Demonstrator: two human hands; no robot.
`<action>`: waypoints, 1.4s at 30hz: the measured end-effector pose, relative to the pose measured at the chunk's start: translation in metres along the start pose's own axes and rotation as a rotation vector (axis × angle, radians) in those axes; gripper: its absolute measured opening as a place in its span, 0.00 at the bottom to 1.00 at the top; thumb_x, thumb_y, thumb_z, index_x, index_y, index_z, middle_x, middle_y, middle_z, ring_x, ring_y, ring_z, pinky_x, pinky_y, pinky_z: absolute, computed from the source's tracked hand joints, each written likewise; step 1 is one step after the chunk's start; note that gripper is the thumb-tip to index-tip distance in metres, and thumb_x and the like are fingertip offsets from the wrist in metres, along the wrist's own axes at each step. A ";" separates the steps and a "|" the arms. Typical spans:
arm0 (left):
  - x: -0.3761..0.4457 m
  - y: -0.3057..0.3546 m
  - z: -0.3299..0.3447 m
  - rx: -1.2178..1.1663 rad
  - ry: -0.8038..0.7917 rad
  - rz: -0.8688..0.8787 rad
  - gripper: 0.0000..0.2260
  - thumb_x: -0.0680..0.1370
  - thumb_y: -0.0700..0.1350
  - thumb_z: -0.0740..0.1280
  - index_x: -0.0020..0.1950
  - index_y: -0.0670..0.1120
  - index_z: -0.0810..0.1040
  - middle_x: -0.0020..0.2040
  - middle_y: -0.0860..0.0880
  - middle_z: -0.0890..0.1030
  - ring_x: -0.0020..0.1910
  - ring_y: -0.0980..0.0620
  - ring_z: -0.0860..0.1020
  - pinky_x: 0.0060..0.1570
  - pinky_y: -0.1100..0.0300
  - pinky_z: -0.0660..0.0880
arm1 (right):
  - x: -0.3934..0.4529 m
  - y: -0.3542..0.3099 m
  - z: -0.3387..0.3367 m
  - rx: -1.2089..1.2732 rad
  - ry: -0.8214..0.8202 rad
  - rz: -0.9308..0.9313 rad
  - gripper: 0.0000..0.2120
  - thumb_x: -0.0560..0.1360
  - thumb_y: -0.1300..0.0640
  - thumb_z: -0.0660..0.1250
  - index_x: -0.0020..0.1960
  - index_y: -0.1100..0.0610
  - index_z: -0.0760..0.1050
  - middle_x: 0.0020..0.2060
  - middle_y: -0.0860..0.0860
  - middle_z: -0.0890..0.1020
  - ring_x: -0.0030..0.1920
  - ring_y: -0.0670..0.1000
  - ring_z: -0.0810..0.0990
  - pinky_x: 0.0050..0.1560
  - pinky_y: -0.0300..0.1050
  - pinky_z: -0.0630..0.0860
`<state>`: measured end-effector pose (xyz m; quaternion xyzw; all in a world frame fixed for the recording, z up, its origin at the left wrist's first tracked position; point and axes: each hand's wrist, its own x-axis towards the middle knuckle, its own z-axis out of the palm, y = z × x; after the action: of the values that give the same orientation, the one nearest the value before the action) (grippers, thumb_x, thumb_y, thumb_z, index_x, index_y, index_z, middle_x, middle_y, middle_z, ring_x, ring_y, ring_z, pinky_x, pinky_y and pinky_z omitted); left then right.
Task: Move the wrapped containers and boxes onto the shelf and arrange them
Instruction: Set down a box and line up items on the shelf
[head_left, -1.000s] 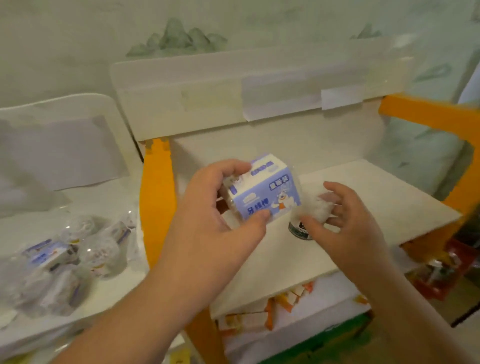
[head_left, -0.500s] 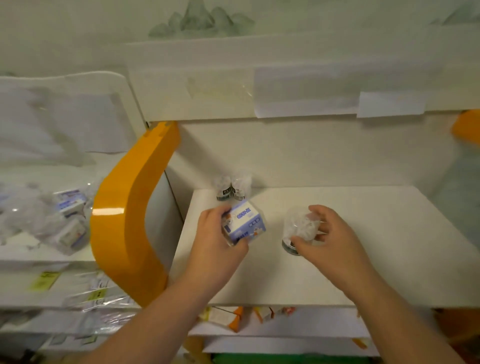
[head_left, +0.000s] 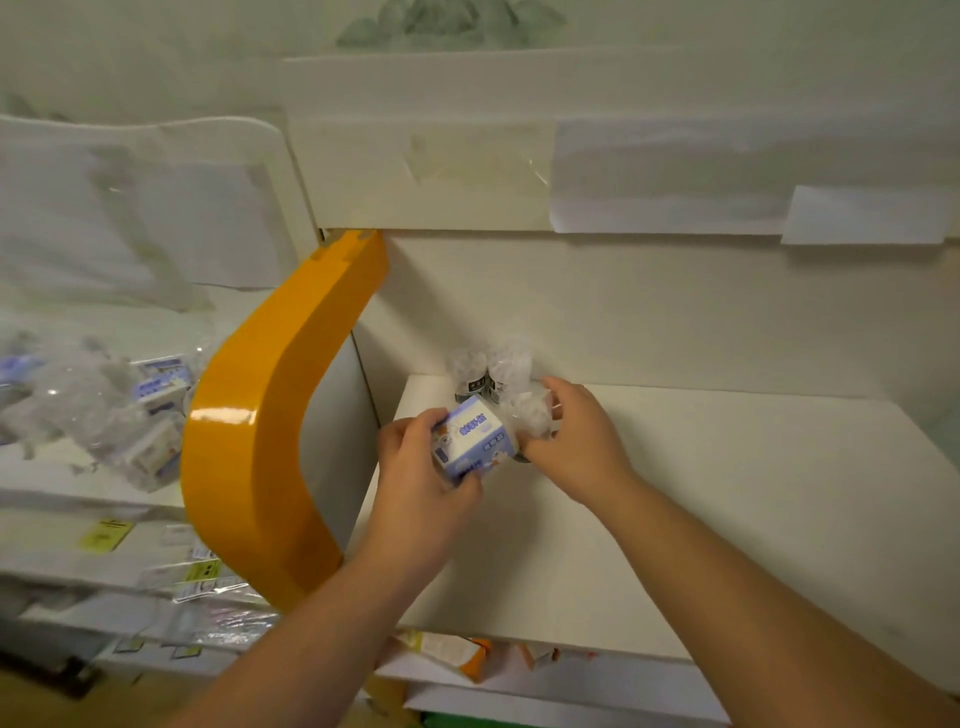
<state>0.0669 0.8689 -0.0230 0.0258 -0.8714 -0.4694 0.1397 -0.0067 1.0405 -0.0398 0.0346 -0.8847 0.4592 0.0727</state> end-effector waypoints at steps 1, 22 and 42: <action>0.002 0.000 -0.001 -0.010 0.001 0.008 0.29 0.72 0.40 0.74 0.71 0.48 0.68 0.64 0.50 0.66 0.51 0.64 0.73 0.46 0.82 0.67 | 0.007 0.000 0.005 -0.006 0.003 0.003 0.32 0.61 0.50 0.76 0.64 0.45 0.71 0.56 0.44 0.76 0.54 0.48 0.79 0.54 0.53 0.79; 0.058 0.046 0.031 -0.155 -0.115 0.323 0.25 0.71 0.43 0.77 0.65 0.54 0.75 0.59 0.60 0.73 0.56 0.60 0.76 0.51 0.74 0.70 | -0.026 0.039 -0.071 -0.128 0.105 0.120 0.28 0.69 0.53 0.74 0.67 0.51 0.71 0.58 0.45 0.77 0.55 0.42 0.76 0.60 0.46 0.76; 0.064 0.141 0.271 0.082 -0.425 0.464 0.26 0.69 0.46 0.77 0.66 0.46 0.75 0.57 0.51 0.74 0.56 0.53 0.75 0.59 0.54 0.75 | -0.100 0.124 -0.288 -0.237 0.269 0.200 0.21 0.70 0.51 0.75 0.59 0.43 0.72 0.52 0.37 0.75 0.53 0.36 0.74 0.52 0.36 0.72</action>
<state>-0.0552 1.1557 -0.0332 -0.2668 -0.8820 -0.3843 0.0568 0.1041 1.3470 0.0077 -0.1240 -0.9138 0.3574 0.1477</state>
